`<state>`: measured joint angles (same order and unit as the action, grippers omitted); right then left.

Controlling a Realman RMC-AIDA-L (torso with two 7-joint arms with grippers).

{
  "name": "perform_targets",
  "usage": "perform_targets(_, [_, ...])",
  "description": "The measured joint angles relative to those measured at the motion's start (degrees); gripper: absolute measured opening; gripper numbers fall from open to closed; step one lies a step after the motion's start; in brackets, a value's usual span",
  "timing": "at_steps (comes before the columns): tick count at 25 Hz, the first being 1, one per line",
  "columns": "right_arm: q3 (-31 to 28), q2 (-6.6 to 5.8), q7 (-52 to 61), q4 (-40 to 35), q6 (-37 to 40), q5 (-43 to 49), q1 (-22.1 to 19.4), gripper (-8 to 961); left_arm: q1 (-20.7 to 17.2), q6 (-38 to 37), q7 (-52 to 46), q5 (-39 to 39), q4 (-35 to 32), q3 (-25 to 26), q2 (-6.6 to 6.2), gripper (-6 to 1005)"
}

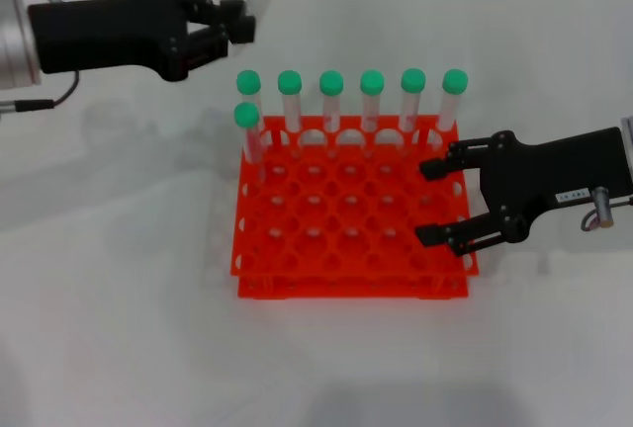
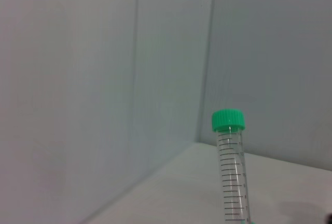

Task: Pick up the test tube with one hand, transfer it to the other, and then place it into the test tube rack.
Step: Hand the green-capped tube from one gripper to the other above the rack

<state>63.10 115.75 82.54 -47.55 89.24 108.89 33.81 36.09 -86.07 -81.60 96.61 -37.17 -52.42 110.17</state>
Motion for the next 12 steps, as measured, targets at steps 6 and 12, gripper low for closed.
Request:
perform_targets(6, [0.00,-0.06,-0.02,-0.11,-0.55,-1.20,-0.15,816,4.78,-0.78,-3.34,9.73,1.89,-0.14,0.14,188])
perform_targets(12, [-0.07,-0.09,0.17,0.00,-1.66,-1.25,0.07,815,6.31,-1.15,-3.34,14.99,1.80,-0.13,1.59,187])
